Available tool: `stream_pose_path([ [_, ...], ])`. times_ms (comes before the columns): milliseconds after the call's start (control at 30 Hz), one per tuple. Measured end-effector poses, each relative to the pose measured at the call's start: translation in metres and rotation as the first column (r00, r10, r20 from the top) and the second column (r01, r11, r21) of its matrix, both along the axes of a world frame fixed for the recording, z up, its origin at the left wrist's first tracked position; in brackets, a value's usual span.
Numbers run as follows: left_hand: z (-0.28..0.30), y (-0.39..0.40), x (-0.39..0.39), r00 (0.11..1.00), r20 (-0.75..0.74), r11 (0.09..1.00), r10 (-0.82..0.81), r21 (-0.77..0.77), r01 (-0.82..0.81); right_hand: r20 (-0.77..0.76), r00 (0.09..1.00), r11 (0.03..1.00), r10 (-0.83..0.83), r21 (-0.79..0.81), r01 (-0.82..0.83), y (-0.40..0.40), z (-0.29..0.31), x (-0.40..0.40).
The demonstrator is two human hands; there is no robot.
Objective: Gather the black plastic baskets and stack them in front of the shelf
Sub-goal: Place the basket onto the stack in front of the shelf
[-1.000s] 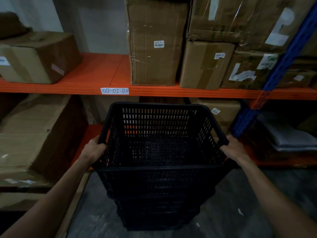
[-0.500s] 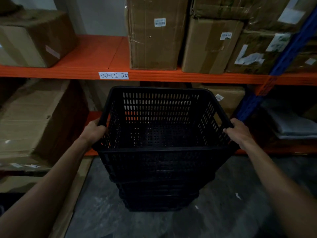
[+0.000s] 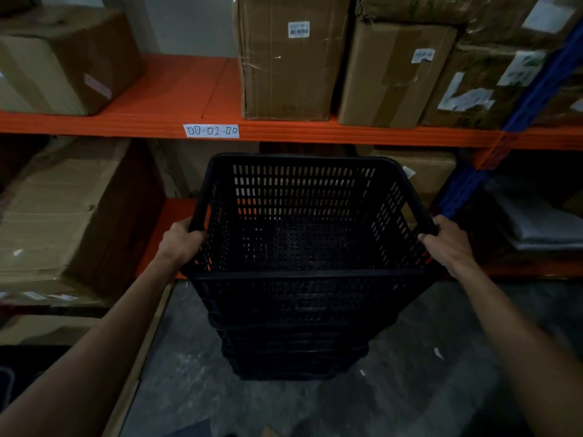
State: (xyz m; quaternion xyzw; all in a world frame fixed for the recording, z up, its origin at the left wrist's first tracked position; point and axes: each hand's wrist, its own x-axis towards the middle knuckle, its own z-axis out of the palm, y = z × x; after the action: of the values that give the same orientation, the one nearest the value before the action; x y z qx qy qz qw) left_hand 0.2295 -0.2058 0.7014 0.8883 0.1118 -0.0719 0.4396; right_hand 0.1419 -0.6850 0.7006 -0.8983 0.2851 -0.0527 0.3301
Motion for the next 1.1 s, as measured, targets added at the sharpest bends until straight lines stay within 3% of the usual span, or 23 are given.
stream_pose_path([
  [133,-0.003,-0.001,0.005,1.0,0.005,0.999,-0.006,0.045,0.006,-0.047,0.999,0.999,-0.013,-0.03,0.012,0.003,0.001,0.001],
  [333,-0.002,0.001,0.01,0.999,0.011,0.988,-0.037,0.154,0.035,-0.161,0.987,0.948,-0.024,-0.318,-0.029,0.014,-0.002,0.004],
  [533,0.015,-0.004,0.014,0.996,0.021,0.938,-0.087,0.338,0.075,-0.27,0.961,0.972,-0.064,-0.237,-0.002,0.018,0.008,0.019],
  [900,0.014,-0.005,0.014,0.995,0.064,0.911,-0.077,0.411,0.044,-0.256,0.96,0.938,-0.112,-0.346,0.017,0.024,0.002,0.021],
  [1100,0.009,0.005,0.014,0.994,-0.023,0.926,-0.106,0.361,0.107,-0.306,0.95,0.938,-0.06,-0.343,-0.052,0.024,0.006,0.014],
])
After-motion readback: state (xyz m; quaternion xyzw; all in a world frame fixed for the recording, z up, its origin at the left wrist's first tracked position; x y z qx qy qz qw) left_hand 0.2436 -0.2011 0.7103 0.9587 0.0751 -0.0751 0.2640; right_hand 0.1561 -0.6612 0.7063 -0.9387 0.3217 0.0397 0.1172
